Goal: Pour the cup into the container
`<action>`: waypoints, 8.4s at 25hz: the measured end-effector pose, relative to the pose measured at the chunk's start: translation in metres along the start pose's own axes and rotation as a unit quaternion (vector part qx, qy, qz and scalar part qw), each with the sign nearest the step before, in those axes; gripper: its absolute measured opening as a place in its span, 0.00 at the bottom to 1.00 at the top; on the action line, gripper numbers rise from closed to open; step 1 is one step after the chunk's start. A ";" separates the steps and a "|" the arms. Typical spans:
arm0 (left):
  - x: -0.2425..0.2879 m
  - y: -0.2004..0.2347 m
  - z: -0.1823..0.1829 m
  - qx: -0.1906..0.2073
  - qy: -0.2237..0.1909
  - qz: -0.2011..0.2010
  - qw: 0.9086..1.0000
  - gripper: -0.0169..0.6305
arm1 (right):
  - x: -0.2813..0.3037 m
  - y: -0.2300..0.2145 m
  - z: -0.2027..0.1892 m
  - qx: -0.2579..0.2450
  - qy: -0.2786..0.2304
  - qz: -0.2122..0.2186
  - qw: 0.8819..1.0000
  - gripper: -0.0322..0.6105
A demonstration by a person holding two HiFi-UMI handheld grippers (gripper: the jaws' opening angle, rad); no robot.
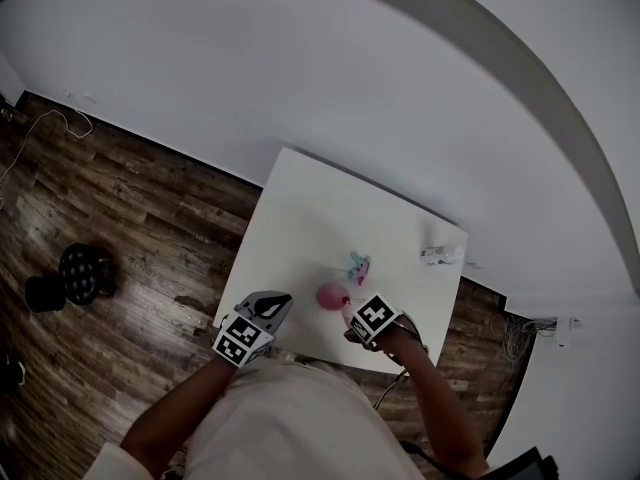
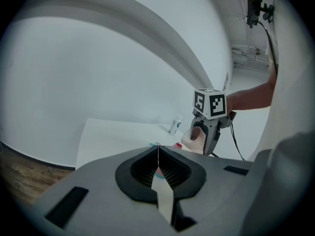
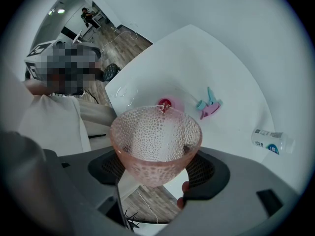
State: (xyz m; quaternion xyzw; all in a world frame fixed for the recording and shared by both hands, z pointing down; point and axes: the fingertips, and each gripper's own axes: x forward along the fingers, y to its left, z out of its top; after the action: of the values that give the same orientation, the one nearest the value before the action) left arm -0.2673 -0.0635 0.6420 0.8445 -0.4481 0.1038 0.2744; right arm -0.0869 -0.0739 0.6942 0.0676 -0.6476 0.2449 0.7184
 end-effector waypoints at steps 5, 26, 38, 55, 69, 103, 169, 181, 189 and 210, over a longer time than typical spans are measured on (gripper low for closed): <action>0.000 0.000 0.000 -0.001 0.000 0.000 1.000 0.05 | 0.000 0.000 -0.001 0.000 0.005 0.003 1.000 0.62; 0.000 0.000 -0.003 -0.005 0.000 0.001 1.000 0.05 | 0.000 -0.001 -0.003 -0.006 0.025 0.011 1.000 0.62; -0.003 -0.001 -0.007 -0.007 0.003 0.001 1.000 0.05 | -0.001 -0.004 -0.003 0.001 0.034 0.015 0.999 0.62; -0.001 -0.003 -0.010 -0.008 -0.002 0.001 1.000 0.05 | 0.000 -0.003 -0.008 -0.006 0.056 0.024 0.998 0.62; -0.004 -0.002 -0.011 -0.015 -0.003 0.004 1.000 0.05 | -0.003 -0.001 -0.003 -0.018 0.065 0.024 0.997 0.62; -0.003 0.001 -0.016 -0.019 -0.013 0.006 1.000 0.05 | 0.001 -0.005 -0.006 -0.020 0.105 0.028 0.994 0.62; -0.024 0.007 -0.038 -0.048 -0.048 0.060 0.996 0.05 | -0.003 -0.013 -0.004 -0.060 0.293 0.057 0.953 0.62; -0.036 0.004 -0.045 -0.046 -0.044 0.071 0.995 0.05 | -0.007 -0.015 0.001 -0.074 0.350 0.068 0.931 0.62; -0.040 0.004 -0.045 -0.036 -0.028 0.071 0.996 0.05 | -0.014 -0.017 0.006 -0.082 0.349 0.064 0.931 0.62; -0.029 -0.012 -0.001 -0.017 -0.034 0.059 0.998 0.05 | -0.060 -0.003 0.030 -0.104 -0.081 0.003 0.991 0.62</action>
State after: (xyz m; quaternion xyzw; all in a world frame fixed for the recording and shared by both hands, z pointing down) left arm -0.2744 -0.0371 0.6256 0.8152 -0.5077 0.0832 0.2662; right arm -0.1154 -0.1044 0.6419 0.0096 -0.7258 0.1723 0.6660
